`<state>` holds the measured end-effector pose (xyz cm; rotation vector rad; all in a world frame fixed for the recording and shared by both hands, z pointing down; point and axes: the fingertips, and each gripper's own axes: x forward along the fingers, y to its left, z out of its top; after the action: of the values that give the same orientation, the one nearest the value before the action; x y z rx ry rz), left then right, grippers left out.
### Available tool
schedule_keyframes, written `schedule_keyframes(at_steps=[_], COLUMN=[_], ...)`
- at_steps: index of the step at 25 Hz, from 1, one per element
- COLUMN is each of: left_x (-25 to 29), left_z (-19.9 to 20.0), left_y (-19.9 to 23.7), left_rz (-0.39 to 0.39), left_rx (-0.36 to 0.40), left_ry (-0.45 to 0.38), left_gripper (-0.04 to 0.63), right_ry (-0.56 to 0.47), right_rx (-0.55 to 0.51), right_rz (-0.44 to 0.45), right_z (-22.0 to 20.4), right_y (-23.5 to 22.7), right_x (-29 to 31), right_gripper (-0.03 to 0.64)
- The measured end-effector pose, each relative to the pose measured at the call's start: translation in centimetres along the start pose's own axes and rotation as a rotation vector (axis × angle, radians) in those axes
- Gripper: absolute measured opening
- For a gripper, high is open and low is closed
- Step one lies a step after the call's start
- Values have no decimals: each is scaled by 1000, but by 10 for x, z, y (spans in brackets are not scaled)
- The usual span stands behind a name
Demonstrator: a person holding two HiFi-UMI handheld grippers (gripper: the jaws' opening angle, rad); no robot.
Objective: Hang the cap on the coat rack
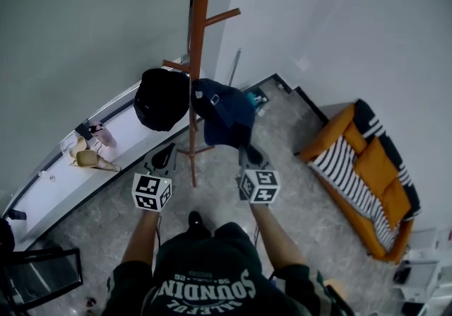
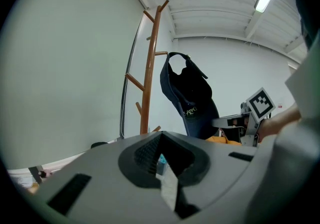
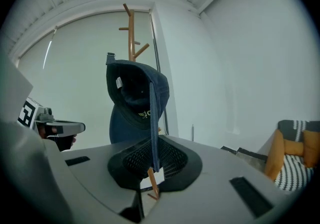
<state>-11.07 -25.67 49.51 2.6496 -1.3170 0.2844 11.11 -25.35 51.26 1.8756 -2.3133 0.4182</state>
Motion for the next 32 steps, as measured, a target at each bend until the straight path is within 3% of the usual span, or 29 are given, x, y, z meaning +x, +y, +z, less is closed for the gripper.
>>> schedule_keyframes(at_steps=[16, 25, 32], left_x=[51, 57, 54], left_z=[6, -1, -13], left_y=[6, 15, 36], left_rz=[-36, -11, 32], left_rx=[-15, -28, -46], left_ry=[13, 35, 68], left_gripper=[0, 0, 0], right_ry=[3, 40, 112], right_rx=[8, -7, -8], right_rz=[-38, -157, -185], right_z=[11, 5, -22], right_y=[-34, -85, -105], right_x=[33, 59, 84], right_gripper=[14, 14, 15])
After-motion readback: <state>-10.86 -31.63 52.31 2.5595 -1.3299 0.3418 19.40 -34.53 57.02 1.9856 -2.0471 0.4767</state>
